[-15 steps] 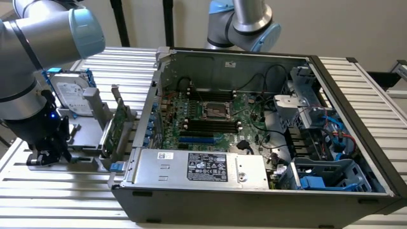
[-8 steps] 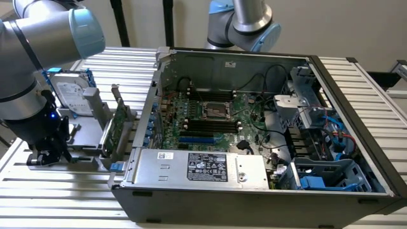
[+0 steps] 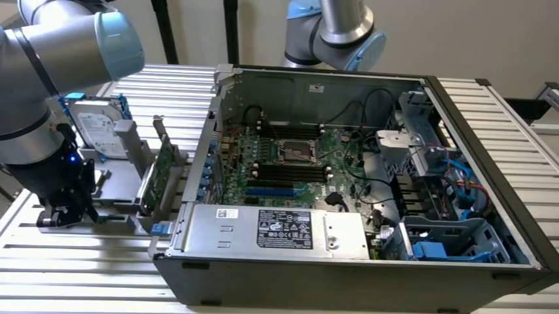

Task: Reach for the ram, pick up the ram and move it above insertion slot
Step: 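Pick up the ram and move it above insertion slot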

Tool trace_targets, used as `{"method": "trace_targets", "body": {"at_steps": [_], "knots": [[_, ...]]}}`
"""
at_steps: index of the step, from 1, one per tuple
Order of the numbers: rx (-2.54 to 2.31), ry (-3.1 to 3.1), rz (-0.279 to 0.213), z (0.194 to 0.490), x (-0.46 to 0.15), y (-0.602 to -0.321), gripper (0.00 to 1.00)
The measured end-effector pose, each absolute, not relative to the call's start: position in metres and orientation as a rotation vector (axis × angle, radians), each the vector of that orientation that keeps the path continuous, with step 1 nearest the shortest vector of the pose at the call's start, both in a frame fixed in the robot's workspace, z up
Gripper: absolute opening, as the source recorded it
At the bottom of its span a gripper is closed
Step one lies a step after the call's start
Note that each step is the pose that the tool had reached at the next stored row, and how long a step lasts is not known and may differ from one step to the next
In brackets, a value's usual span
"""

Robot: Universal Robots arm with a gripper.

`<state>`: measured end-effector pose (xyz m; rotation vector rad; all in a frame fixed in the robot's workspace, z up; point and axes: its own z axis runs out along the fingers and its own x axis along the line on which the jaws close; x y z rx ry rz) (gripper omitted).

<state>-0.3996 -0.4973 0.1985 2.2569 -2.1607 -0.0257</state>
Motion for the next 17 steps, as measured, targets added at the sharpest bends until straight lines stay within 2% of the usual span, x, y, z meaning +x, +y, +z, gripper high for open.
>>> {"method": "trace_targets", "body": {"at_steps": [17], "knots": [[2.235,-2.194,-0.037,0.2060,-0.3996,-0.4973,0.13]]}}
